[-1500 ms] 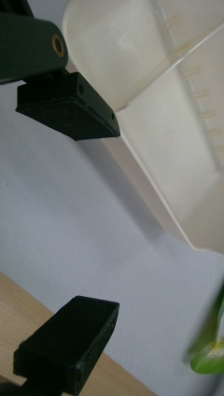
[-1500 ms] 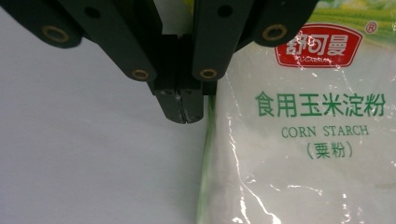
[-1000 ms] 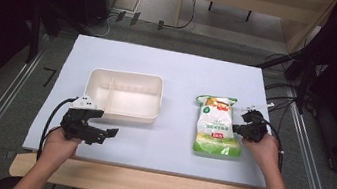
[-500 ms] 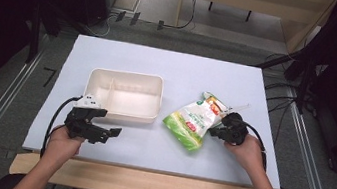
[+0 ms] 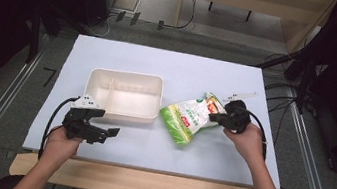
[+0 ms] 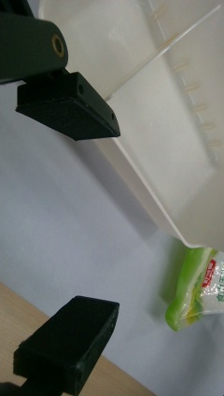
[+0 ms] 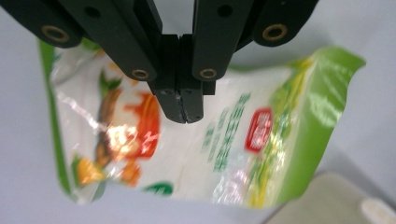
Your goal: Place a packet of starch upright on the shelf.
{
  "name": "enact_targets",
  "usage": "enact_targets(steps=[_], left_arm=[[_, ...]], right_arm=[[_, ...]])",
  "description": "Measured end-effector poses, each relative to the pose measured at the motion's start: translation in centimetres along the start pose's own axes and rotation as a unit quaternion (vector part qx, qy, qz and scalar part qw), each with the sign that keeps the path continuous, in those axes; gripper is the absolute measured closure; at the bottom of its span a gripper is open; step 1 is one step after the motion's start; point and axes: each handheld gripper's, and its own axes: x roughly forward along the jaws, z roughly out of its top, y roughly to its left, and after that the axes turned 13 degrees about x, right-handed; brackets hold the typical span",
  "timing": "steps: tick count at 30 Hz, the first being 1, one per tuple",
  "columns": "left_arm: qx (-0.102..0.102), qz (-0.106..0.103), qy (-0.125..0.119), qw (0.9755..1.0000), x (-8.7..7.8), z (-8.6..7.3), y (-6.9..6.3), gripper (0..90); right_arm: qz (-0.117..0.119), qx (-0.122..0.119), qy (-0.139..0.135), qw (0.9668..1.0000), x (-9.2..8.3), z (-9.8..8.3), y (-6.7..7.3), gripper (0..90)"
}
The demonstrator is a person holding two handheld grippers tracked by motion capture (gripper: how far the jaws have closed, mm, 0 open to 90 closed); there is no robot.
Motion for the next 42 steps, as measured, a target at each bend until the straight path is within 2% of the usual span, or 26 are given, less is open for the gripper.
enact_targets(steps=[8,11,14,17,19,24,27,30,37,42], left_arm=[[-0.011,0.009,-0.001,0.9999,-0.6,-0.6,0.1,14.7],[-0.01,0.011,0.002,0.9999,-0.9,-0.8,0.0,14.7],[-0.012,0.012,0.002,0.9999,-1.1,-1.0,0.0,14.7],[-0.015,0.015,0.001,0.9998,-1.3,-1.2,0.0,14.7],[-0.017,0.016,0.0,0.9997,-1.4,-1.3,-0.1,14.7],[-0.021,0.02,-0.003,0.9996,-1.7,-1.6,-0.1,14.7],[-0.023,0.02,-0.003,0.9995,-1.8,-1.6,-0.1,14.7],[-0.018,0.019,-0.002,0.9997,-1.7,-1.5,-0.1,14.7],[-0.017,0.018,0.002,0.9997,-1.6,-1.4,-0.2,14.7],[-0.008,0.017,-0.003,0.9998,-1.5,-1.3,-0.4,14.7]], right_arm=[[-0.028,-0.004,-0.02,0.9994,1.9,5.0,-2.2,90.0],[-0.032,0.004,-0.001,0.9995,3.3,6.3,-3.1,90.0],[-0.022,-0.006,0.02,0.9995,5.0,6.8,-3.8,90.0],[-0.026,-0.004,0.043,0.9987,6.2,6.9,-4.0,90.0],[-0.039,-0.016,0.058,0.9974,7.1,6.8,-3.8,90.0],[-0.039,-0.004,0.06,0.9974,7.3,6.8,-4.1,90.0],[-0.047,-0.001,0.064,0.9968,7.0,6.7,-4.3,90.0],[-0.055,0.012,0.066,0.9962,6.4,6.3,-4.8,90.0],[-0.054,0.042,0.031,0.9972,4.7,4.0,-5.8,90.0],[-0.065,0.045,0.033,0.9963,3.7,3.0,-5.9,90.0]])
